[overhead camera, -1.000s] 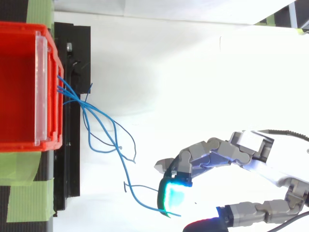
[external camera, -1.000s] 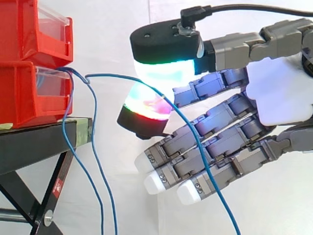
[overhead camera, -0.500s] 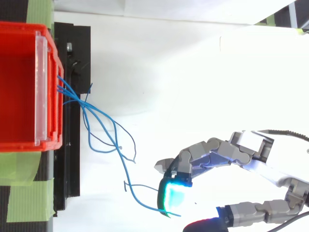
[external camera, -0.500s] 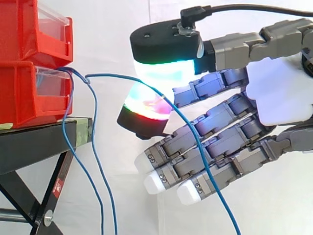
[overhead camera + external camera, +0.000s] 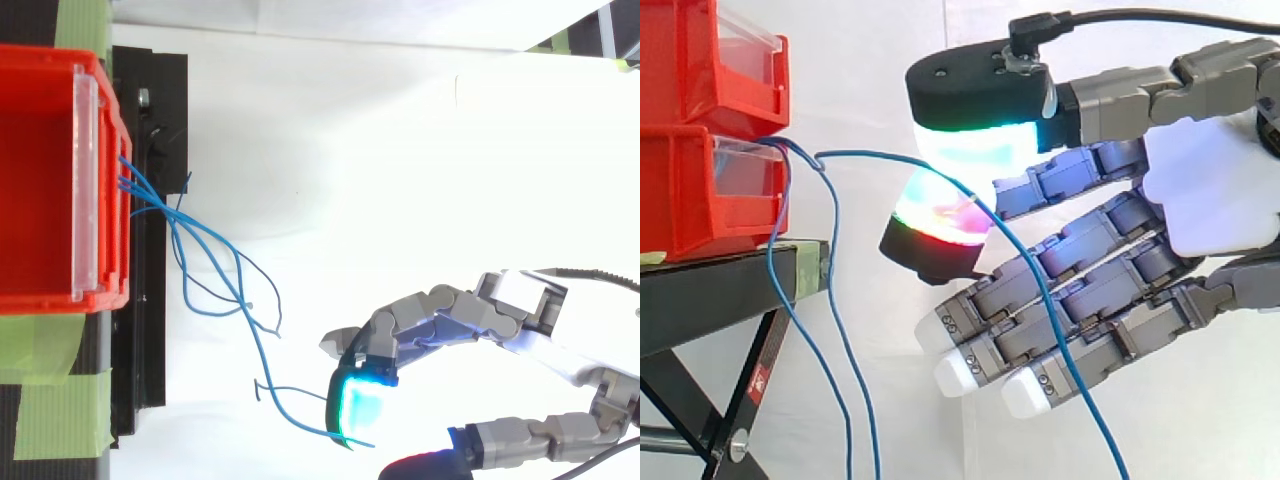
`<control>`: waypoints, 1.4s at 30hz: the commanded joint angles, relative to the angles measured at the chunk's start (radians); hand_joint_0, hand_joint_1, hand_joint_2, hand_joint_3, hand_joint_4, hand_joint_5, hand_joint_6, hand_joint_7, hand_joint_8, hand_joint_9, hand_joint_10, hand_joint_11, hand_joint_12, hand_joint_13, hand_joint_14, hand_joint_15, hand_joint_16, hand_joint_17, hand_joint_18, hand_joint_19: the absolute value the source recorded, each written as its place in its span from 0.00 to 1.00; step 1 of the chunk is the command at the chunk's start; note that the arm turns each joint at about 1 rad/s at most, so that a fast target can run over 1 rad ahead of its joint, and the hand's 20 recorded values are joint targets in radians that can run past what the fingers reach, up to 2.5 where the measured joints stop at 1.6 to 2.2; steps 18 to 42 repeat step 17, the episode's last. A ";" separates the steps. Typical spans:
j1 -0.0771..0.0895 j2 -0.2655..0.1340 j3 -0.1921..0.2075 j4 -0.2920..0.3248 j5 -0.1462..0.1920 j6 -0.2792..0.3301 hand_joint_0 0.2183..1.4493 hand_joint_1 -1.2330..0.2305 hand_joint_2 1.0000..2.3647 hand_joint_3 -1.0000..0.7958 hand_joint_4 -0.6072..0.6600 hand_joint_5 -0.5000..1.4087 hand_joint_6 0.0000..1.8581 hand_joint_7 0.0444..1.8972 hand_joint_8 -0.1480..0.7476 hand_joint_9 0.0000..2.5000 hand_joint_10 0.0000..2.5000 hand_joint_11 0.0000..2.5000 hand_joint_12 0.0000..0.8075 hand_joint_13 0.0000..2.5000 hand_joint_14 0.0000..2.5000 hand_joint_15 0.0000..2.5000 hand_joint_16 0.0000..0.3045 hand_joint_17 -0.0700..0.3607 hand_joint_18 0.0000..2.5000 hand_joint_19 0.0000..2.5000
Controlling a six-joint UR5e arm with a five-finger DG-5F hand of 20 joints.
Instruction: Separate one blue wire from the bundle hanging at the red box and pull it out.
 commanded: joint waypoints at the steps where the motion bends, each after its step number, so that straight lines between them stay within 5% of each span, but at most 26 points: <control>1: 0.001 0.000 0.000 0.000 0.000 -0.001 0.26 0.26 0.17 0.53 0.37 0.23 0.48 0.61 0.57 0.23 0.00 0.03 0.59 0.19 0.00 0.09 0.23 0.53 0.27 0.08; 42: -0.001 0.000 0.000 0.000 0.000 0.001 0.26 0.26 0.17 0.52 0.37 0.23 0.47 0.62 0.57 0.23 0.00 0.03 0.59 0.19 0.00 0.09 0.23 0.53 0.27 0.09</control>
